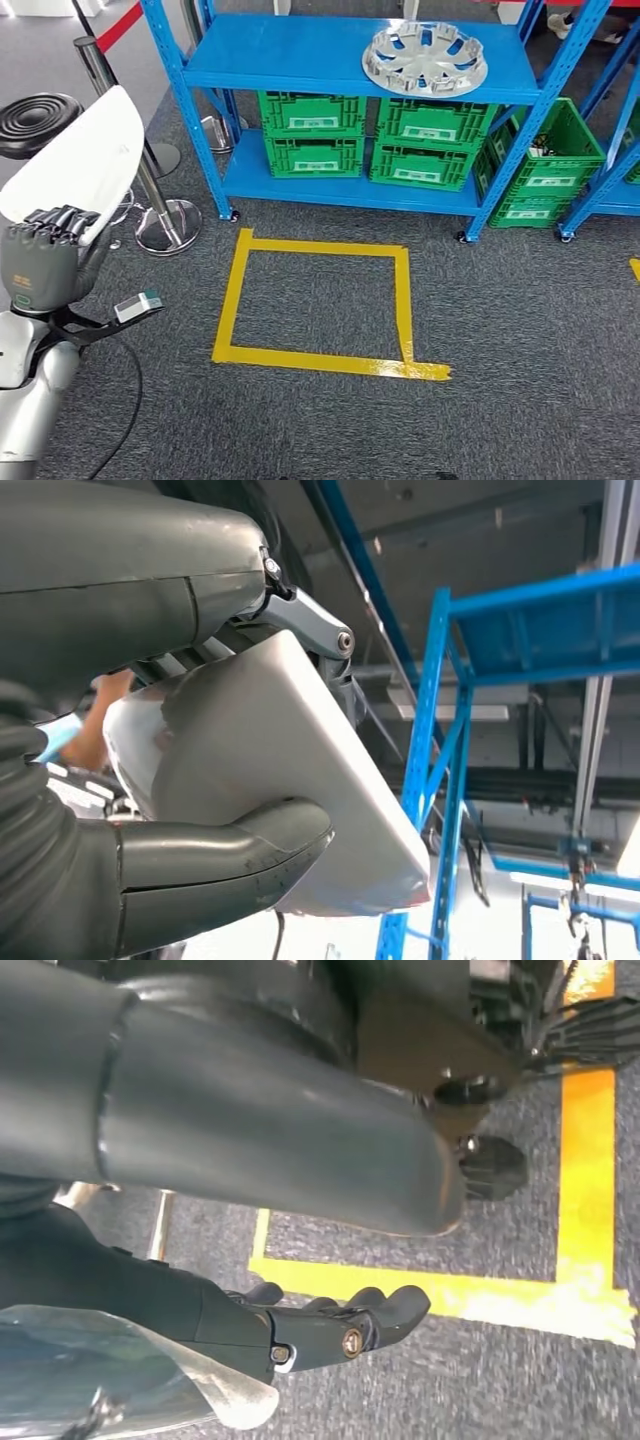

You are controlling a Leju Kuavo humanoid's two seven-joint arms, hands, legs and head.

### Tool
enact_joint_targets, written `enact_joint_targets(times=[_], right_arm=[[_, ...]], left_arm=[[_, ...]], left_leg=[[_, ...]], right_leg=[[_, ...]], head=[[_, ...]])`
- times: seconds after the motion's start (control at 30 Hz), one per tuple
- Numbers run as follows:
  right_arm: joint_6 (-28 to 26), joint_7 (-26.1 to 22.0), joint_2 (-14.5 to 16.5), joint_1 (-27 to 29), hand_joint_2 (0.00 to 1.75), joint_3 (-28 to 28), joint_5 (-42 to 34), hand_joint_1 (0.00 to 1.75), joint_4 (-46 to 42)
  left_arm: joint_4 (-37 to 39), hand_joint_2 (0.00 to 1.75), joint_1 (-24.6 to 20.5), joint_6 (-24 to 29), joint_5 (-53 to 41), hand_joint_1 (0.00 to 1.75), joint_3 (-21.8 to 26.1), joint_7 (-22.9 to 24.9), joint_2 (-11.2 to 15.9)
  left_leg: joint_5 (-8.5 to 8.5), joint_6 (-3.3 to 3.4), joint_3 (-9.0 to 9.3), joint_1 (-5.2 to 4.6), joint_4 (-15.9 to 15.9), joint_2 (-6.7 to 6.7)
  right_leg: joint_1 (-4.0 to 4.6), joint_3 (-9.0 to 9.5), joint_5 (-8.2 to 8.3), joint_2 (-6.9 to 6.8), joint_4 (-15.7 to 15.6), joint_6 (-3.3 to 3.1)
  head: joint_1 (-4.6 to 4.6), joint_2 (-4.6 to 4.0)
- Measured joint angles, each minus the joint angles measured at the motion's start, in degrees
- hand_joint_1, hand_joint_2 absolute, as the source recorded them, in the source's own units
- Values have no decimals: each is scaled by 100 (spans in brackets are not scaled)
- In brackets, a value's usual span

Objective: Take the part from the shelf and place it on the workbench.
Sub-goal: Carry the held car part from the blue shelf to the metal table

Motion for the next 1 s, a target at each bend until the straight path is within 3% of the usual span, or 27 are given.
enact_joint_targets(times=[0.07, 0.1, 0.17, 0.2, 0.23, 0.27, 0.33, 0.37, 0.4, 0.47, 0.5, 0.57, 0.63, 0.73, 0.77, 0.8, 0.83, 0.93, 1.0], right_arm=[[-1, 3, -3, 8, 0, -1, -1, 0, 2], [-2, 7, -5, 11, 0, -2, -1, 0, 3], [-5, 14, -7, 13, 0, -4, -1, 0, 4], [-6, 21, -7, 12, 0, -4, -1, 0, 4], [-5, 33, -7, 12, 0, -4, -1, 0, 4], [-3, 51, -7, 12, 0, -4, -1, 0, 4], [5, 99, -7, 17, 0, -5, -2, 0, 4], [13, 122, -7, 19, 0, -6, -3, 0, 4], [24, 146, -5, 20, 0, -8, -5, 0, 4], [50, 189, -3, 20, 0, -17, -10, 0, 4], [59, 207, -2, 17, 0, -25, -14, 0, 4], [64, 231, -2, 13, 0, -40, -17, 0, 4], [57, 260, -2, 24, 0, -54, -17, 0, 4], [34, 294, -2, 36, 0, -85, -10, 0, 4], [30, 294, -2, 42, 0, -93, -5, 0, 4], [27, 293, -2, 49, 0, -100, 2, 0, 4], [23, 292, -2, 55, 0, -108, 9, 0, 4], [11, 274, -3, 50, 0, -133, 15, 0, 4], [9, 238, -2, 49, 0, -139, 19, 0, 3]], left_arm=[[1, 175, 10, 0, 9, 175, 30, -8, 5], [2, 175, 19, -1, 21, 175, 39, -10, 8], [2, 175, 31, -2, 52, 175, 53, -11, 14], [2, 175, 33, -2, 73, 175, 59, -11, 15], [3, 175, 36, -2, 92, 175, 64, -13, 16], [7, 175, 39, -2, 112, 175, 68, -15, 17], [22, 175, 44, -2, 151, 175, 69, -18, 26], [33, 175, 42, -2, 167, 175, 67, -17, 39], [42, 175, 36, -2, 179, 175, 62, -14, 60], [54, 175, -4, -2, 197, 175, 39, 0, 103], [58, 175, -34, -2, 219, 175, 21, 14, 119], [72, 175, -78, -3, 309, 175, -40, 58, 144], [99, 175, -102, -26, 531, 175, -155, 166, 181], [180, 175, -126, -60, 933, 175, -436, 432, 279], [209, 175, -125, -55, 992, 175, -528, 509, 321], [235, 175, -124, -47, 1024, 175, -608, 576, 361], [251, 175, -122, -43, 1043, 175, -667, 617, 397], [273, 175, -122, -38, 1069, 175, -783, 668, 491], [276, 175, -123, -33, 1070, 175, -827, 690, 545]], left_leg=[[92, -67, -23, 24, -53, -3], [-31, -100, -55, 35, -2, -8], [-630, -151, -154, 50, 433, -17], [-971, -169, -203, 51, 812, -18], [-1182, -182, -235, 51, 1202, -19], [-1205, -189, -236, 51, 1522, -19], [-852, -175, -77, 49, 1733, -20], [-675, -148, 127, 43, 1560, -21], [-646, -108, 437, 31, 1211, -21], [-904, -23, 1075, -8, 331, -21], [-1047, 13, 1267, -32, 22, -20], [-1097, 69, 1321, -49, -204, -11], [-1001, 141, 1263, -36, -257, 4], [-849, 195, 1095, -34, -258, 12], [-805, 190, 1030, -37, -249, 12], [-767, 179, 968, -36, -234, 13], [-739, 163, 913, -32, -213, 13], [-704, 100, 777, -27, -94, 17], [-694, 82, 711, -47, -25, 21]], right_leg=[[13, -103, 71, -11, -29, -77], [13, -168, 140, -29, -30, -132], [17, -330, 303, -67, -33, -220], [28, -411, 383, -77, -31, -247], [38, -496, 460, -84, -29, -257], [49, -589, 540, -87, -25, -262], [67, -810, 698, -90, -9, -253], [72, -911, 771, -90, 1, -244], [76, -988, 831, -90, 13, -232], [80, -1071, 926, -94, 44, -194], [76, -1100, 972, -98, 55, -166], [59, -1159, 1046, -105, 74, -101], [46, -1287, 886, -72, 273, -47], [26, -1674, 238, -25, 1303, 14], [16, -1746, 104, -25, 1589, 32], [6, -1717, 71, -26, 1680, 46], [-4, -1567, 137, -27, 1535, 56], [-28, -797, 427, -20, 409, 49], [-31, -607, 438, -11, 85, 12]], head=[[1, -1], [-2, -1], [-18, -1], [-24, -1], [-29, -1], [-28, -1], [-28, -1], [-28, -1], [-29, -1], [-26, -1], [-26, -1], [-26, -1], [-11, -1], [22, -1], [21, -1], [20, -1], [21, -1], [22, -1], [17, -1]])
